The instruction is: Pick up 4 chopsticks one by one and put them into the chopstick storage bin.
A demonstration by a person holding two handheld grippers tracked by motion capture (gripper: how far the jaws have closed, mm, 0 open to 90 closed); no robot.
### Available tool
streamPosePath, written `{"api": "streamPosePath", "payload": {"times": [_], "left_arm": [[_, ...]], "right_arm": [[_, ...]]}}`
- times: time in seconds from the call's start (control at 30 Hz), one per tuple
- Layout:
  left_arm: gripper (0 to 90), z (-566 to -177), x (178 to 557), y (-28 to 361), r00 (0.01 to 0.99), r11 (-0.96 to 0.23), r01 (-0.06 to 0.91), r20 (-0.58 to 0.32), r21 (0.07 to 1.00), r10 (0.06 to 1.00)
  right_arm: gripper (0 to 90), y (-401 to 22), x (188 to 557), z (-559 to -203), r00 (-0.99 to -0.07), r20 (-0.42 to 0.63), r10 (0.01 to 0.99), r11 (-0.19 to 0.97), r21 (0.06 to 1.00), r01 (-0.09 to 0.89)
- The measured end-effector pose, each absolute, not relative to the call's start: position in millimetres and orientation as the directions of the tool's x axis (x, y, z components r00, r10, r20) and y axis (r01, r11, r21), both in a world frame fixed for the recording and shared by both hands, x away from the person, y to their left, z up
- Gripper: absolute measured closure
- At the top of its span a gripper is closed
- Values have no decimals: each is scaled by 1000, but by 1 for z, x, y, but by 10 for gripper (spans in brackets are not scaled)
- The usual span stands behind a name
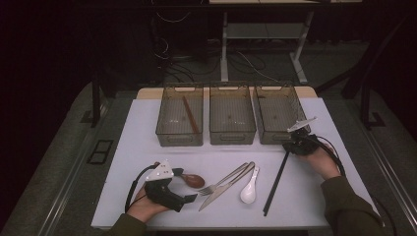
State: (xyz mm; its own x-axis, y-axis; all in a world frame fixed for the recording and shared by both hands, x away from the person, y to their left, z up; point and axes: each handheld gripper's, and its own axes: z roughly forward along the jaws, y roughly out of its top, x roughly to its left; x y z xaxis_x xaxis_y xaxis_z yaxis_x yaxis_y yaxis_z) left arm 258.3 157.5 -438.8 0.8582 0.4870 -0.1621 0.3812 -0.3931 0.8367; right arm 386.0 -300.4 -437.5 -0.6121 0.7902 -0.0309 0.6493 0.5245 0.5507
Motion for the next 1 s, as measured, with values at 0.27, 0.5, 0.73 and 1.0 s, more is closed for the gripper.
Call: {"api": "streamPosePath", "payload": {"times": [0.27, 0.5, 0.73, 1.0], "left_arm": [[0, -439, 258, 157, 858, -391, 381, -163, 838, 487], [0, -439, 258, 157, 858, -395, 381, -162, 836, 487], [0, -439, 258, 157, 859, -396, 381, -162, 835, 486], [0, -439, 258, 156, 860, -398, 381, -162, 835, 484]], "right_arm": [[892, -308, 383, -437, -596, -39, 802, 519, 539, 664], [892, -317, 380, -436, -584, -50, 810, 516, 534, 670], [892, -323, 375, -435, -578, -53, 814, 515, 524, 678], [892, -335, 367, -434, -569, -57, 821, 511, 519, 685]]}}
